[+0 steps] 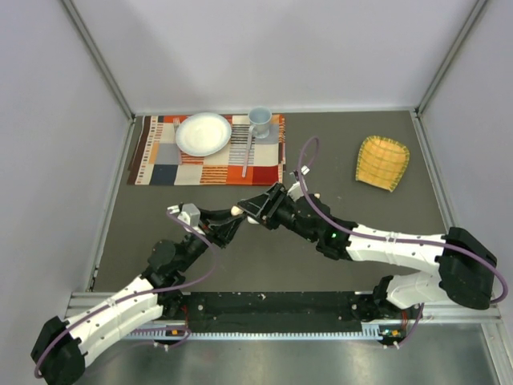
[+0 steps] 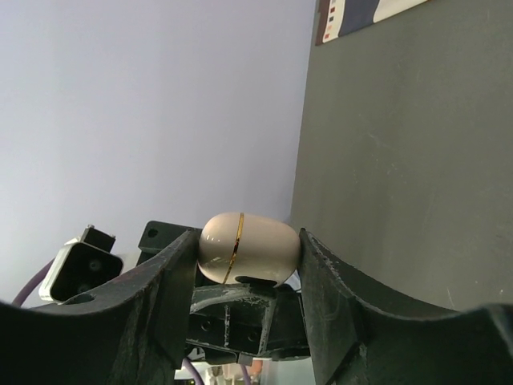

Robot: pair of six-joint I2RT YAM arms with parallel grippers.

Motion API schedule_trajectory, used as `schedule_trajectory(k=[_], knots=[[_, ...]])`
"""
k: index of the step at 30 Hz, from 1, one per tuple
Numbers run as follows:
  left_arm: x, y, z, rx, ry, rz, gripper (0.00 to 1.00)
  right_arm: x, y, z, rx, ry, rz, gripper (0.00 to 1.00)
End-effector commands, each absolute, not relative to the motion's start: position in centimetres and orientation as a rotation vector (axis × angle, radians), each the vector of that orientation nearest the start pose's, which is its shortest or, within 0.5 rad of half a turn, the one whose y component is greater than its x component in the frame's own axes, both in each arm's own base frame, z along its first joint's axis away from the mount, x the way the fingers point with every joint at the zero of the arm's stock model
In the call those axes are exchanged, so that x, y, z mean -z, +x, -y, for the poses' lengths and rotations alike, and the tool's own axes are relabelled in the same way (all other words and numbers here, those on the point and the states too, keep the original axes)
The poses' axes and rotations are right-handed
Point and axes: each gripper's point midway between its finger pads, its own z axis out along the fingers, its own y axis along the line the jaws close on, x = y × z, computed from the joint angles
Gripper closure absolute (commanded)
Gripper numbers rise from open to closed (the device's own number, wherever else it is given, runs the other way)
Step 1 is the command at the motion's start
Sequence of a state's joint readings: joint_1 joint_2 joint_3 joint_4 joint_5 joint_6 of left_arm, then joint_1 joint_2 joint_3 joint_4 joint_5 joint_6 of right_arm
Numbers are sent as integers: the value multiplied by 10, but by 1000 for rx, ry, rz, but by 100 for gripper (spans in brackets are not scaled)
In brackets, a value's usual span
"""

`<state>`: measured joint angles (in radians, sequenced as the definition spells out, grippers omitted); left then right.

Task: Insert the wireless bluetooth earbuds into the charging case
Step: Pass from the left arm to the right, then pass from the right arm to the left

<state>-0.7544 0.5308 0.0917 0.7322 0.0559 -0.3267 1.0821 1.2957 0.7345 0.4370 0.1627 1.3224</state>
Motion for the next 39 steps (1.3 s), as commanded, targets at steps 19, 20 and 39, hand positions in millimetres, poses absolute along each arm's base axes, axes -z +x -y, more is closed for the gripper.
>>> schedule_trajectory(k=[19,20,39], knots=[[-238,199,206,950,267,-1239,28,-310,150,-401,-2065,356,-1829,100],[-238,199,205,953,263,-1234,28,-310,150,-402,-2076,366,-1833,100],[-245,194,205,983,261,-1174,54,-289,156,-406,-2112,511,-1846,100]])
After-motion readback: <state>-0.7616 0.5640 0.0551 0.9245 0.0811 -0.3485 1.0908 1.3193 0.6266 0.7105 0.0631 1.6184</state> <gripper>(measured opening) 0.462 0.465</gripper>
